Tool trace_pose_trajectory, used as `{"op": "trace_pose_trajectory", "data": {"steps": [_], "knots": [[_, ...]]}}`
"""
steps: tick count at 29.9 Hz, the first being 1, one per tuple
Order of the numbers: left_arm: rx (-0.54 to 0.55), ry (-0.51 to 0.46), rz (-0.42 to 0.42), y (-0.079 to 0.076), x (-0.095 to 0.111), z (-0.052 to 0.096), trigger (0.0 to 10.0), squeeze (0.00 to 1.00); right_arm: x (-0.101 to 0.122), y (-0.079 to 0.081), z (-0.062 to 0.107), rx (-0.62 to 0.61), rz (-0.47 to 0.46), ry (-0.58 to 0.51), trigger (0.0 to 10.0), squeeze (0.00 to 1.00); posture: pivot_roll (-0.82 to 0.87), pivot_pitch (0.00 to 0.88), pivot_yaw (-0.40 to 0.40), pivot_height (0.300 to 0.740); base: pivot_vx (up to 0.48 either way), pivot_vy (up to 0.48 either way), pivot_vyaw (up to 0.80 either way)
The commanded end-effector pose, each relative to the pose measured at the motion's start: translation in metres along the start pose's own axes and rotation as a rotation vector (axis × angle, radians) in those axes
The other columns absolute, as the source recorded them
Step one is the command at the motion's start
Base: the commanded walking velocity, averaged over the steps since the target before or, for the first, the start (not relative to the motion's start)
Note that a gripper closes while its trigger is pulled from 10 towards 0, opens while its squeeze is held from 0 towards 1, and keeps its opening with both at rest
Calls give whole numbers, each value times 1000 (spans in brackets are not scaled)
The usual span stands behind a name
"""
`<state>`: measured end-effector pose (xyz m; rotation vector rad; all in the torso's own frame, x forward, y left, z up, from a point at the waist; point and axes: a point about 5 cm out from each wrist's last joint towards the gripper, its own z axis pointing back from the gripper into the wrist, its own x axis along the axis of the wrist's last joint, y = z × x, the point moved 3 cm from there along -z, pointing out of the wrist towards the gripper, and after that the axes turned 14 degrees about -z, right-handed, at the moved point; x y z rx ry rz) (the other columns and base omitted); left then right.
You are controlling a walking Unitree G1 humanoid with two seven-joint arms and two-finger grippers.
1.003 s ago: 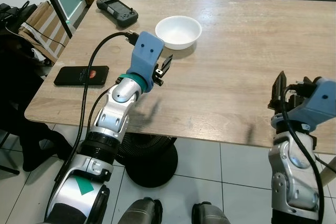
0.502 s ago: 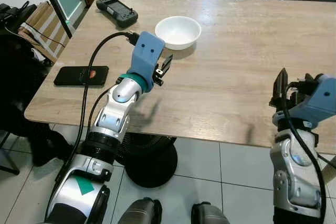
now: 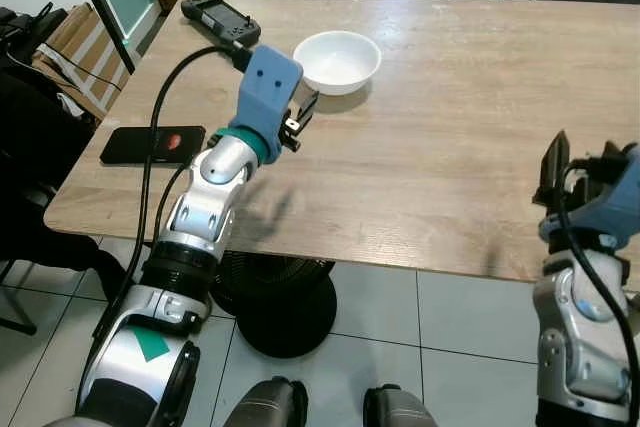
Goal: Setting the table
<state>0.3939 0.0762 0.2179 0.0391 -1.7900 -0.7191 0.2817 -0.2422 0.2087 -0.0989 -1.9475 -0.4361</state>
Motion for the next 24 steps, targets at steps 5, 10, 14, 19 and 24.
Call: {"op": "trace_pose_trajectory", "data": {"steps": [5,10,14,19,24], "knots": [[36,19,24,3,-8,2,10000,0,4,-10,-7,-8,10,-13,10000,0,39,0,89,740,0,0,0],[36,23,32,-2,-11,3,10000,0,2,-14,-8,-17,16,-13,10000,0,25,0,92,740,0,0,0],[18,17,49,-10,-10,2,10000,0,3,-15,-3,-26,21,-17,10000,0,-17,0,101,740,0,0,0],[-4,0,72,-19,-5,-5,10000,0,7,-21,1,-43,36,-22,10000,0,-40,0,110,740,0,0,0],[-12,-7,77,-22,-2,-8,10000,0,9,-24,2,-54,42,-25,10000,0,-39,0,111,740,0,0,0]]}}
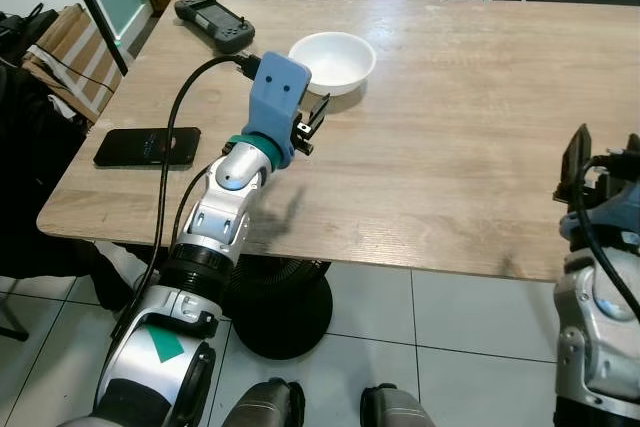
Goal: Setting the table
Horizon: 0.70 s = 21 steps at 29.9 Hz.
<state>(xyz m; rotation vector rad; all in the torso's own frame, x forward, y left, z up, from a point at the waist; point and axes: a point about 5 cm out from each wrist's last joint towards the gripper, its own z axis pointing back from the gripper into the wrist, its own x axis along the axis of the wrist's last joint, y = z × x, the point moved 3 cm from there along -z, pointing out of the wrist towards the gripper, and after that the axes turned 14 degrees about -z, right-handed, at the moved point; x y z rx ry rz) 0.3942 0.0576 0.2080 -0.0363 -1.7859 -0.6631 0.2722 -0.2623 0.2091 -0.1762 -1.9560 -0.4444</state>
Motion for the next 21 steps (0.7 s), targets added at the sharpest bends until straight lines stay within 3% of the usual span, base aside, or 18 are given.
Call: {"op": "trace_pose_trajectory", "data": {"steps": [1,21], "knots": [[-12,-3,-6,-2,0,-1,10000,0,1,-4,2,-17,-5,0,10000,0,-31,0,116,740,0,0,0],[-17,-7,-3,-5,-1,0,10000,0,0,-4,2,-24,-8,-2,10000,0,-22,0,107,740,0,0,0]]}}
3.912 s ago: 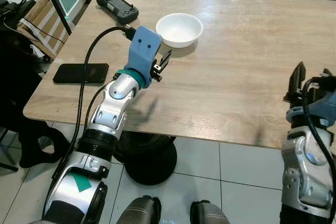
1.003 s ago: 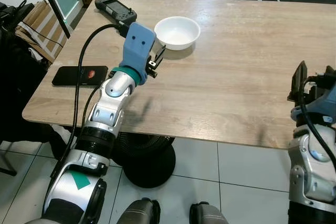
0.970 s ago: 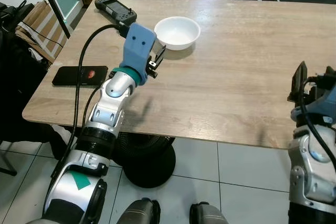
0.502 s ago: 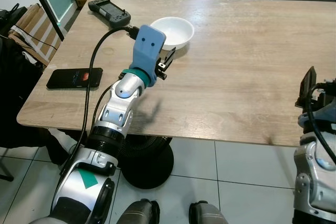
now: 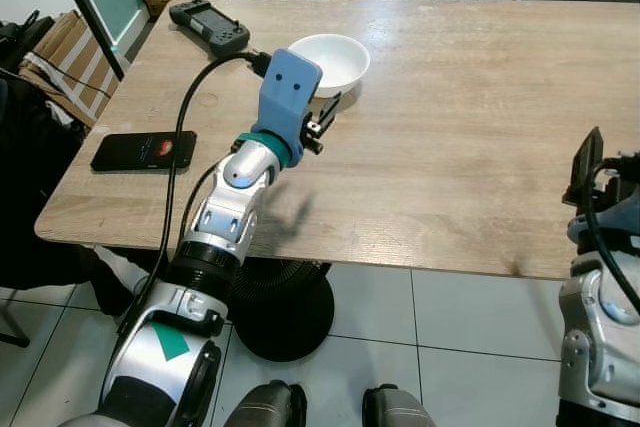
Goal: Setting the table
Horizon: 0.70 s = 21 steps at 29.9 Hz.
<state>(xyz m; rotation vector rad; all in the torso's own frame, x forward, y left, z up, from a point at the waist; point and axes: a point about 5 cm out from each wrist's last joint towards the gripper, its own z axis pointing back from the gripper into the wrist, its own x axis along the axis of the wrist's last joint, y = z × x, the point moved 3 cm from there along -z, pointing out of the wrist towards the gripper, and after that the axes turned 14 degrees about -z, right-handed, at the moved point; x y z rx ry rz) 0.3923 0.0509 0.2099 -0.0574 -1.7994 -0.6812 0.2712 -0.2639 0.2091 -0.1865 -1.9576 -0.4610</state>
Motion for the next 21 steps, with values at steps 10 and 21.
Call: {"op": "trace_pose_trajectory", "data": {"steps": [10,21], "knots": [[34,10,4,2,-4,0,10000,0,-1,3,-7,21,-12,2,10000,0,-19,0,93,740,0,0,0],[22,5,-26,8,-3,-2,10000,0,-3,4,-7,16,-11,0,10000,0,-9,0,109,740,0,0,0]]}}
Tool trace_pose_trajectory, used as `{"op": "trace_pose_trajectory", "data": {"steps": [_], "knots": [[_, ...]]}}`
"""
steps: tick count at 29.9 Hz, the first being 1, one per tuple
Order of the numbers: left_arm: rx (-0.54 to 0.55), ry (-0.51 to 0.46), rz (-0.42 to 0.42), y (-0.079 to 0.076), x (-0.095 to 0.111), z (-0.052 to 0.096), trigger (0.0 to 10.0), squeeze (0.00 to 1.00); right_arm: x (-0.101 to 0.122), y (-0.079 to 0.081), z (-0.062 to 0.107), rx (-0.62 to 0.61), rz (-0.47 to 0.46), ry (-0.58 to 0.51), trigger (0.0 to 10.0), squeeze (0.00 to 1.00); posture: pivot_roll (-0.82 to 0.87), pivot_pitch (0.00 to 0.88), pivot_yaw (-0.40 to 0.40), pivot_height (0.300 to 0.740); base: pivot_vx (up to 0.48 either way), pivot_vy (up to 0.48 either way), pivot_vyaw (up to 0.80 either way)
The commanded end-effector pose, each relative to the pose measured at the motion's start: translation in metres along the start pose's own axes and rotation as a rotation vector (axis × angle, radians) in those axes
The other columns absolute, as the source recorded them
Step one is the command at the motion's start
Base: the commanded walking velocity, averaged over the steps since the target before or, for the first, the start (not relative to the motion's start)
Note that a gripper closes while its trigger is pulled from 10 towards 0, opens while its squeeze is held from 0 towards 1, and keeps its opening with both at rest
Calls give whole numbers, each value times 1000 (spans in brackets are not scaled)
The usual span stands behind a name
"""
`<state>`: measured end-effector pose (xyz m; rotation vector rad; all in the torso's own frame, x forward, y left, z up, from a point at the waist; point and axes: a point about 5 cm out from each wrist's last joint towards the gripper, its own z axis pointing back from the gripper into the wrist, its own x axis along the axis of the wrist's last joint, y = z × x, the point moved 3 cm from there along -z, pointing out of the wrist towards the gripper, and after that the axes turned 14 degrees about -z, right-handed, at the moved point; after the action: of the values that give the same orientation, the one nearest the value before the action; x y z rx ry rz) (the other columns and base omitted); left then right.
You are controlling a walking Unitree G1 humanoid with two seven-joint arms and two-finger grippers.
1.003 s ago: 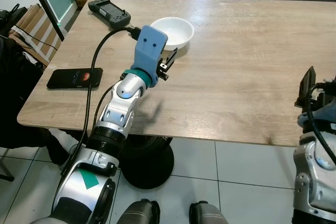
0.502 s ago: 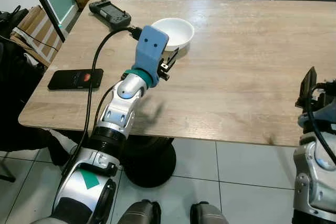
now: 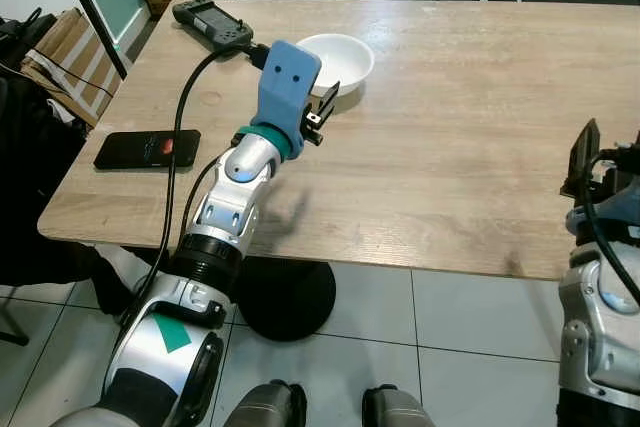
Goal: Setting the table
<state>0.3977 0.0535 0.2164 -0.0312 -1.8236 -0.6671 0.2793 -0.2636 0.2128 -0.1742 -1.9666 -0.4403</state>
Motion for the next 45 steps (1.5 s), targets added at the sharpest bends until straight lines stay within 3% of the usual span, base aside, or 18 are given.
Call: {"op": "trace_pose_trajectory", "data": {"steps": [1,11,18,26,33,38,45], "knots": [[-6,19,-12,1,-6,3,10000,0,-3,0,1,-5,-11,5,10000,0,-9,0,109,740,0,0,0],[-28,3,-9,-5,-3,-3,10000,0,-2,-9,5,-28,-2,-1,10000,0,-31,0,123,740,0,0,0],[-66,20,-17,-8,-11,2,10000,0,-1,-3,4,-15,-3,-3,10000,0,-40,0,124,740,0,0,0],[-83,4,-18,-10,-7,4,10000,0,-5,-2,10,-11,-5,17,10000,0,-14,0,124,740,0,0,0],[-56,12,-37,5,-6,10,10000,0,-9,3,9,5,-12,28,10000,0,56,0,118,740,0,0,0],[23,79,-3,19,-19,19,10000,0,-12,9,8,26,-30,41,10000,0,74,0,102,740,0,0,0],[59,108,3,22,-25,21,10000,0,-11,7,7,20,-23,41,10000,0,62,0,102,740,129,0,0]]}}
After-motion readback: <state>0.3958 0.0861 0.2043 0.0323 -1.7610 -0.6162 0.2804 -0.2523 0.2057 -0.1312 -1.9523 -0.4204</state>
